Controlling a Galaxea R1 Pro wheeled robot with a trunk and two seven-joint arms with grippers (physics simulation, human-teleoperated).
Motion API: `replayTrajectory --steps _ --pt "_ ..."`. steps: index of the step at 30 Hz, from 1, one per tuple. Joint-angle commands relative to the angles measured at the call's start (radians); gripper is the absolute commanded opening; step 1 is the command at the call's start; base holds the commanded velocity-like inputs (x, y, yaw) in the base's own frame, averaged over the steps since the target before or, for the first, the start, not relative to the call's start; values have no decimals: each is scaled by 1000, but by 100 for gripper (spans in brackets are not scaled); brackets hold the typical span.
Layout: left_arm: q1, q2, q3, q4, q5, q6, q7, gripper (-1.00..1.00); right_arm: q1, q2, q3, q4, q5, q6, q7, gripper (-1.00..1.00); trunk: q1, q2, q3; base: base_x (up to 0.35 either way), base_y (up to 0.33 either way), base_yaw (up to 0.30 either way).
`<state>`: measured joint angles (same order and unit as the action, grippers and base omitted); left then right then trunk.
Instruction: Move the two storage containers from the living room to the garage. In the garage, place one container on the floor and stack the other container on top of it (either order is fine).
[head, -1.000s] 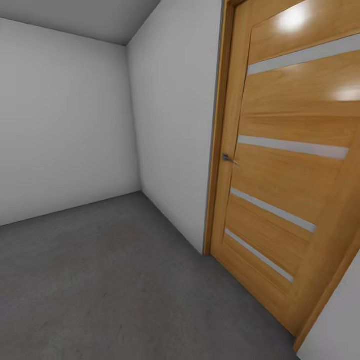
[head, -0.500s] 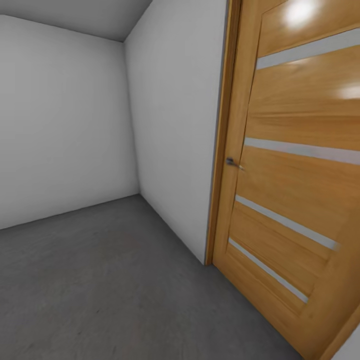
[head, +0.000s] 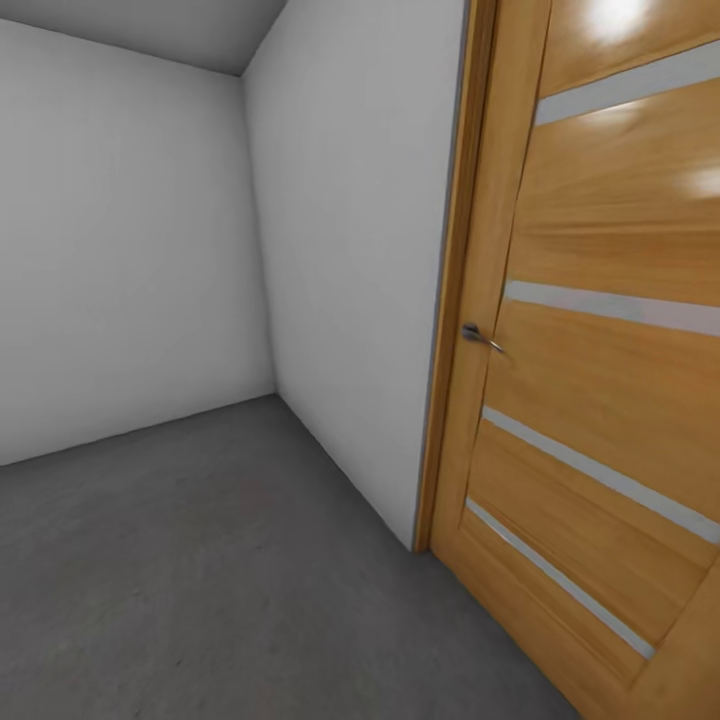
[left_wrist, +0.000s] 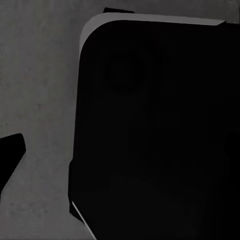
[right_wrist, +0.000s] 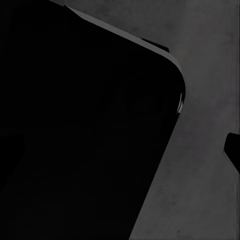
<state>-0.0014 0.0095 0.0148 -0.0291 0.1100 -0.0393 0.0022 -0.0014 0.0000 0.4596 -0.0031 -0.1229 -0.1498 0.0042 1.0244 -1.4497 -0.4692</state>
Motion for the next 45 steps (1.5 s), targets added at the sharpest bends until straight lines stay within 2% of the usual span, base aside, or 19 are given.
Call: replayTrajectory --steps 1,21,45 --pt "0 0 1 0 9 -2 0 100 0 0 8 0 -11 -3 0 100 1 0 -1 323 0 0" --pt "0 1 1 0 10 -9 1 100 0 0 8 0 -11 -3 0 100 1 0 -1 313 0 0" --pt "0 0 1 0 11 -12 2 100 0 1 8 0 -11 -4 -1 100 1 0 -1 12 0 -1"
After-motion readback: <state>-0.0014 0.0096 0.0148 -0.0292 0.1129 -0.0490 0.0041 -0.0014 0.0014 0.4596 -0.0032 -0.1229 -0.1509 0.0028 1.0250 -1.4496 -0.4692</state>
